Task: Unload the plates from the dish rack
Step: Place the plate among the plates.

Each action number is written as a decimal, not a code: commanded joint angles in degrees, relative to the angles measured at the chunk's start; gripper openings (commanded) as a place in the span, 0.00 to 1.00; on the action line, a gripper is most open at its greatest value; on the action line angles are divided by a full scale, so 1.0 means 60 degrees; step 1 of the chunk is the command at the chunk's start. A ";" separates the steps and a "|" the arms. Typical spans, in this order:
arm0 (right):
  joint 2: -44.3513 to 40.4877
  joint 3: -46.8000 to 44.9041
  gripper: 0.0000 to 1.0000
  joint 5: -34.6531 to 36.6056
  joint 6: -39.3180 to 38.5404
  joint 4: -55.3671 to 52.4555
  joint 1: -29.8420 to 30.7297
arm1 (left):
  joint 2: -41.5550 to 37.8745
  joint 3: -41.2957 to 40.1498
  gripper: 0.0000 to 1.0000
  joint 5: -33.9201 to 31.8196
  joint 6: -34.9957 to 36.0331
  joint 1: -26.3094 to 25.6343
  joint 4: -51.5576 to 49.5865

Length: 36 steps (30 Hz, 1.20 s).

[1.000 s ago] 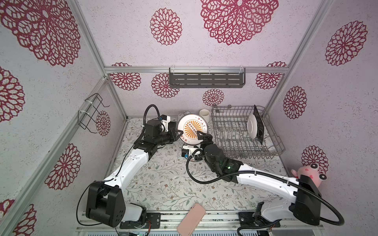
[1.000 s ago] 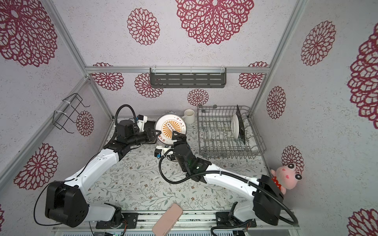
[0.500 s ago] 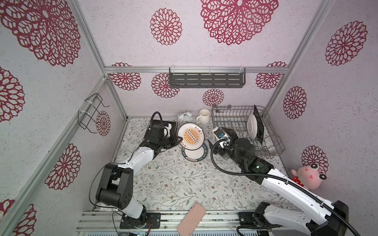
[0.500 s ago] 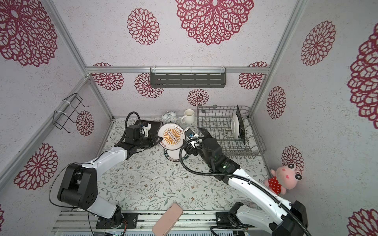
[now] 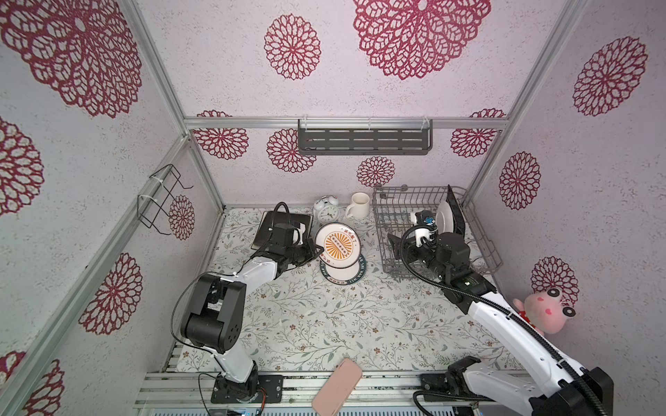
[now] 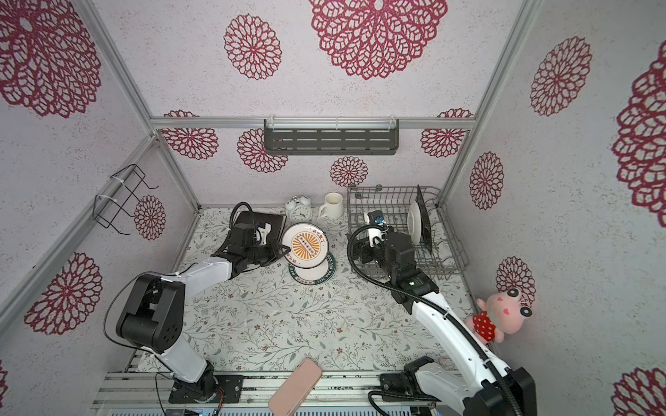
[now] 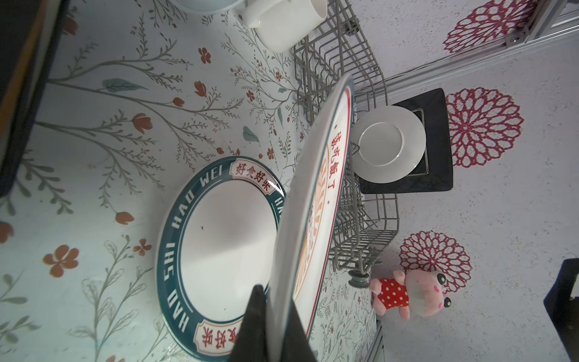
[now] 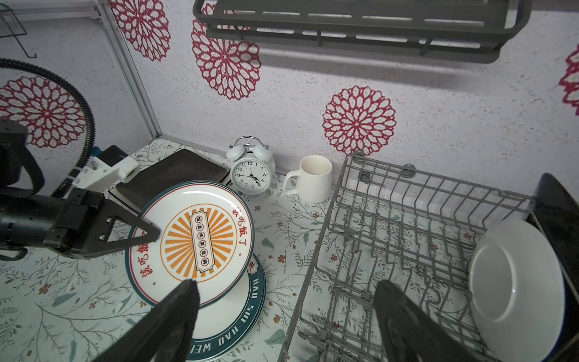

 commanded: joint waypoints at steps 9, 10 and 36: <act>0.0146 0.0021 0.89 -0.0235 0.0232 0.0508 -0.0181 | 0.0685 0.0213 0.00 0.0104 -0.0116 -0.0270 -0.0181; 0.0153 0.0025 0.89 -0.0233 0.0220 0.0508 -0.0192 | 0.0759 0.0241 0.00 0.0116 -0.0102 -0.0280 -0.0235; 0.0113 -0.0261 0.86 -0.0028 -0.0193 0.0567 -0.0210 | 0.1949 0.0980 0.15 -0.0032 -0.0160 -0.0349 -0.1951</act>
